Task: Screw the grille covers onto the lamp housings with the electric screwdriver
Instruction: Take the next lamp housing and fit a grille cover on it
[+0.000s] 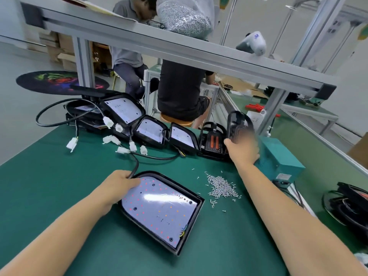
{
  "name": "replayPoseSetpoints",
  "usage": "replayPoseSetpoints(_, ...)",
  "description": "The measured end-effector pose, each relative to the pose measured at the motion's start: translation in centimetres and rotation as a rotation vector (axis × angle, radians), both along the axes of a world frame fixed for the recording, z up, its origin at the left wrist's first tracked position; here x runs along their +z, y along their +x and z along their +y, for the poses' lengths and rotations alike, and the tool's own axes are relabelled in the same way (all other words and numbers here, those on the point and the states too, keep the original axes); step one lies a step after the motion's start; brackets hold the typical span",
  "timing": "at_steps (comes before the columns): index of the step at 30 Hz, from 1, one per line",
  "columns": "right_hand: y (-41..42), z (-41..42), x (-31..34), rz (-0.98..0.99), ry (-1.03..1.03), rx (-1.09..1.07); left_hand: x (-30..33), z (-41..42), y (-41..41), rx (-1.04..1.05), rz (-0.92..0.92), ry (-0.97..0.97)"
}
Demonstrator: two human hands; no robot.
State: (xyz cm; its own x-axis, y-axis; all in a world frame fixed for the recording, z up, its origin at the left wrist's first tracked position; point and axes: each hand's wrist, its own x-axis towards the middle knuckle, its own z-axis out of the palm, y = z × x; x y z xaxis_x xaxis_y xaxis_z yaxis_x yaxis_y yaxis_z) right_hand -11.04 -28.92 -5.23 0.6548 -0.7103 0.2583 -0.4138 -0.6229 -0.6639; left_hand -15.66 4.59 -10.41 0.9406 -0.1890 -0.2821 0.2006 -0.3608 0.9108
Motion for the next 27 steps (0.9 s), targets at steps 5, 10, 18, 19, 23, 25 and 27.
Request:
replayPoseSetpoints(5, -9.3, 7.8, 0.7, -0.014, 0.063, 0.63, 0.3, 0.1, -0.3, 0.037, 0.164, -0.125)
replayPoseSetpoints(10, -15.8, 12.1, -0.3, 0.169, -0.218, 0.954, 0.4, 0.4, -0.2, 0.03, 0.208, -0.231)
replayPoseSetpoints(18, -16.7, 11.3, -2.1, 0.306, -0.366, 1.009, 1.4, 0.6, -0.1, -0.025, 0.214, -0.248)
replayPoseSetpoints(19, -16.5, 11.2, -2.1, 0.313, -0.367, 1.011, 1.5, 0.7, 0.0, -0.048, 0.199, -0.23)
replayPoseSetpoints(23, -15.5, 11.3, -1.8, 0.365, -0.364, 1.044, 1.6, 0.7, 0.0, -0.125, 0.178, -0.179)
replayPoseSetpoints(25, -15.1, 11.4, -2.0, 0.381, -0.329, 1.053, 1.5, 0.7, 0.1, -0.153, 0.185, -0.181)
replayPoseSetpoints(27, -15.1, 11.4, -2.4, 0.366, -0.306, 1.048, 1.4, 0.5, 0.0, -0.191, 0.162, -0.149)
